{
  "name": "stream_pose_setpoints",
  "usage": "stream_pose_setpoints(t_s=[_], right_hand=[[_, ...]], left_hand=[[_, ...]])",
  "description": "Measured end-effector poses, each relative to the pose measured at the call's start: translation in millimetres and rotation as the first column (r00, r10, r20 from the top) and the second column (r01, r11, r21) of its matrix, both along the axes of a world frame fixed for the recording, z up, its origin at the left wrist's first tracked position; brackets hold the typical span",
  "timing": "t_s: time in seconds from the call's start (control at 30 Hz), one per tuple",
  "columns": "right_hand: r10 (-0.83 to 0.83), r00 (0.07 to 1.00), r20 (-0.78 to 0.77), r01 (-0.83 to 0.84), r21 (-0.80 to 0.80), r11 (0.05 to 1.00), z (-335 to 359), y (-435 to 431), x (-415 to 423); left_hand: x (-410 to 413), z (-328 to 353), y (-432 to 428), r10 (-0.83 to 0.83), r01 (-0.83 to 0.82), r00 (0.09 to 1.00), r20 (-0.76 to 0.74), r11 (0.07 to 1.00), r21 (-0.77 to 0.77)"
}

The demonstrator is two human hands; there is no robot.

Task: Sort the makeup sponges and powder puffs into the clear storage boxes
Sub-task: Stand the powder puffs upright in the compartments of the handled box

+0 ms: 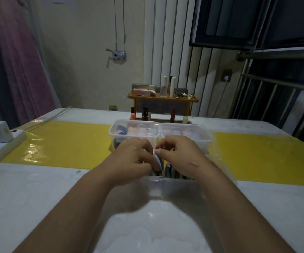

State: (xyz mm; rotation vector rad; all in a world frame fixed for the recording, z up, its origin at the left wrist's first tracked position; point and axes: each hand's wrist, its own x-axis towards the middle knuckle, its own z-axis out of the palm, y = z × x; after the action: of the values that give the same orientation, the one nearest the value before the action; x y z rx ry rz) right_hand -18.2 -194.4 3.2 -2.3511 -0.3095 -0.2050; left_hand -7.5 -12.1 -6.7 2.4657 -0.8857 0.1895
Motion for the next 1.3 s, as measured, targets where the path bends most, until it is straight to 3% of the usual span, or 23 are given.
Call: stream_pose_setpoints(t_s=[0.17, 0.43, 0.73, 0.87, 1.07, 1.13, 1.23, 1.3], right_hand=[[0.016, 1.000, 0.024, -0.016, 0.011, 1.000, 2, 3, 0], [0.037, 0.999, -0.019, -0.037, -0.051, 0.998, 3, 4, -1], [-0.054, 0.983, -0.173, -0.018, -0.391, 0.920, 17, 14, 0], [-0.068, 0.980, -0.187, -0.009, -0.381, 0.924, 14, 13, 1], [0.016, 0.997, -0.070, -0.024, -0.120, 0.993, 7, -2, 2], [0.046, 0.998, -0.052, -0.053, -0.141, 0.989, 7, -1, 2], [0.042, 0.996, -0.081, -0.056, -0.177, 0.983, 8, 4, 0], [0.018, 0.995, -0.097, -0.039, -0.223, 0.974, 9, 5, -1]], left_hand=[[1, 0, 2, -0.036, 0.034, 0.997, -0.067, 0.999, -0.036], [2, -1, 0, -0.006, 0.000, 0.999, 0.050, 0.993, 0.115], [4, -1, 2, -0.011, -0.001, 0.997, 0.078, 0.988, 0.151], [4, -1, 2, -0.007, -0.001, 0.999, 0.054, 0.988, 0.153], [5, -1, 4, -0.014, 0.010, 0.990, -0.142, 0.999, -0.032], [5, -1, 4, -0.031, -0.010, 0.978, -0.207, 0.981, -0.192], [7, 2, 6, -0.015, -0.116, 0.963, -0.269, 0.879, -0.462], [11, 0, 8, 0.080, -0.201, 0.967, -0.242, 0.824, -0.530]])
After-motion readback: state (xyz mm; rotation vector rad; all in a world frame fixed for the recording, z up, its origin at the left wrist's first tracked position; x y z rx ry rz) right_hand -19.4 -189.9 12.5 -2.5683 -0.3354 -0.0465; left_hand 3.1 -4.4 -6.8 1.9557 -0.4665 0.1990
